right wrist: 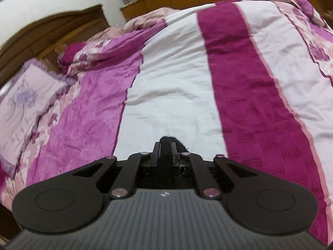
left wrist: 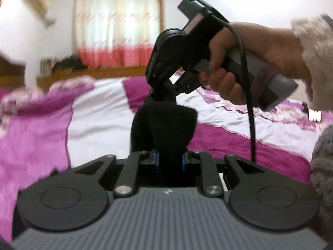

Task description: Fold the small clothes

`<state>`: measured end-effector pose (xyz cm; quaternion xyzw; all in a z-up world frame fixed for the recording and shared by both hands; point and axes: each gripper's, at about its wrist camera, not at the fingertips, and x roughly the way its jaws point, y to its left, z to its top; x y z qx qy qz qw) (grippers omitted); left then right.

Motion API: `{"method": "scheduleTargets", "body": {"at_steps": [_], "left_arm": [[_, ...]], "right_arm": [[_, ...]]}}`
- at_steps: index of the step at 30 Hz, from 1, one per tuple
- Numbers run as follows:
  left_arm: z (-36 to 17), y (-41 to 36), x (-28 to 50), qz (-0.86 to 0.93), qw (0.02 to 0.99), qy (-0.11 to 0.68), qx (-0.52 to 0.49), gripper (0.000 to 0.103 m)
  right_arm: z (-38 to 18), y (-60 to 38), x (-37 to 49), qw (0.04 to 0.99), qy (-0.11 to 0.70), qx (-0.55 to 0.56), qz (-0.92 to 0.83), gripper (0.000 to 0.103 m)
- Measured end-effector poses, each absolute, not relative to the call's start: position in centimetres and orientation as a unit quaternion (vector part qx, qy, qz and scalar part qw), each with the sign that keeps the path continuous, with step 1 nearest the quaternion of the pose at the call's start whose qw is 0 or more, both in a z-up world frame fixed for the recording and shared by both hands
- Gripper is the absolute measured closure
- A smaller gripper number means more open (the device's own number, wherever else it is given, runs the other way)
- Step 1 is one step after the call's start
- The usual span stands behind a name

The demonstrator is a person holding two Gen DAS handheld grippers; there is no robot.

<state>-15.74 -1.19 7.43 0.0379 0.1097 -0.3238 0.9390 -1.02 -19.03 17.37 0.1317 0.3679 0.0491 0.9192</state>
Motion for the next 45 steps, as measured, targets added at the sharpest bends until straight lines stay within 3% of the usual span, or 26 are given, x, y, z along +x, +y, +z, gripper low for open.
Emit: {"method": "scheduleTargets", "body": {"at_steps": [5, 11, 12, 14, 15, 16, 20, 25, 29, 34, 38, 40, 42, 45], "left_arm": [[7.0, 0.1, -17.2, -0.301, 0.947, 0.098, 0.049, 0.083], [4.9, -0.5, -17.6, -0.301, 0.946, 0.106, 0.061, 0.083], [4.8, -0.8, -17.8, -0.304, 0.945, 0.100, 0.067, 0.083], [4.8, -1.2, -17.9, -0.315, 0.942, 0.093, 0.071, 0.083], [5.0, -1.4, -18.0, -0.320, 0.940, 0.088, 0.072, 0.083], [5.2, -1.7, -18.0, -0.325, 0.939, 0.083, 0.075, 0.083], [5.5, -3.0, -17.8, -0.342, 0.934, 0.073, 0.078, 0.083], [5.6, -4.5, -18.5, -0.360, 0.927, 0.065, 0.089, 0.083], [5.4, -4.8, -19.0, -0.370, 0.922, 0.065, 0.097, 0.083], [5.3, -4.2, -19.1, -0.375, 0.919, 0.067, 0.098, 0.083], [5.4, -3.8, -19.0, -0.374, 0.920, 0.072, 0.095, 0.083], [5.2, -3.9, -18.7, -0.369, 0.921, 0.077, 0.099, 0.083], [5.2, -3.9, -18.7, -0.368, 0.921, 0.074, 0.103, 0.083], [5.1, -3.8, -18.8, -0.366, 0.921, 0.072, 0.107, 0.083]], "right_arm": [[16.1, -14.3, 0.9, 0.907, 0.408, 0.088, 0.063, 0.097], [12.6, -8.1, 3.9, 0.868, 0.492, -0.062, -0.031, 0.095], [12.2, -7.2, 4.2, 0.861, 0.501, -0.084, -0.024, 0.086], [12.0, -5.3, 4.2, 0.849, 0.513, -0.126, 0.003, 0.049], [12.3, -4.6, 3.8, 0.850, 0.507, -0.145, 0.013, 0.017], [12.6, -3.9, 3.5, 0.851, 0.497, -0.166, 0.024, 0.002], [13.8, -0.6, 1.8, 0.826, 0.480, -0.288, 0.066, 0.000], [11.5, 2.9, -2.1, 0.726, 0.495, -0.473, 0.073, 0.000], [10.6, 0.3, -2.2, 0.721, 0.474, -0.502, -0.051, 0.000], [13.1, -5.2, -2.0, 0.778, 0.481, -0.381, -0.136, 0.000], [12.7, -11.8, -1.6, 0.812, 0.562, -0.100, -0.122, 0.000], [11.7, -15.0, -1.6, 0.818, 0.565, 0.042, -0.099, 0.002], [11.5, -15.7, -1.3, 0.833, 0.545, 0.058, -0.073, 0.007], [12.0, -13.5, -1.1, 0.847, 0.527, -0.050, -0.045, 0.025]]}}
